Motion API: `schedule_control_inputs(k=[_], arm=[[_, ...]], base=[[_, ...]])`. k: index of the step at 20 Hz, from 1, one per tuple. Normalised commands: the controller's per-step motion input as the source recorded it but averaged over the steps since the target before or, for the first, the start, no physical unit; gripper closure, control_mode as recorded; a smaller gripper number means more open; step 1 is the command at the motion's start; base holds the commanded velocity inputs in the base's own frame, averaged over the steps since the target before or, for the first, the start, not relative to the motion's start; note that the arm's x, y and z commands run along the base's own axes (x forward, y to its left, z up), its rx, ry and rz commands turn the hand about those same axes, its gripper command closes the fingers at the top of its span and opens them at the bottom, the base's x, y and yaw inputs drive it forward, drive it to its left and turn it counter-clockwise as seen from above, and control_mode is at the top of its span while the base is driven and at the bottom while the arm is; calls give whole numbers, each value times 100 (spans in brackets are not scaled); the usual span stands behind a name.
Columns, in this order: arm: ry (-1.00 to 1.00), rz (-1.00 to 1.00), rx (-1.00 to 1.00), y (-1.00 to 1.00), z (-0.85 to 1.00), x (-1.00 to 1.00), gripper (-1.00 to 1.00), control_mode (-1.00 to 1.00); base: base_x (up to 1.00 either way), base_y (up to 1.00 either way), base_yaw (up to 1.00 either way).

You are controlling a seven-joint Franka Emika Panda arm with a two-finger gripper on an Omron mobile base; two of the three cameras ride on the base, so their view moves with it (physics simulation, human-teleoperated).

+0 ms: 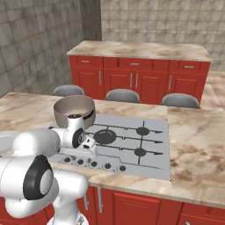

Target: Retrieve the frozen meat and place it in the pot on a burner. Then turn the burner on.

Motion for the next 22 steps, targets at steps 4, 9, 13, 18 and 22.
schedule_control_inputs(k=[4, 9, 13, 18, 22], arm=[[0, 0, 0, 2, -13, -41, -100, -100], [0, 0, 0, 0, -8, -22, -100, -100], [0, 0, 0, 0, -8, 0, -100, -100], [0, 0, 0, 0, -36, 0, -100, -100], [0, 0, 0, 0, -46, 0, -100, -100]], base=[[0, 0, 0], [0, 0, 0], [0, 0, 0], [0, 0, 0], [0, 0, 0]])
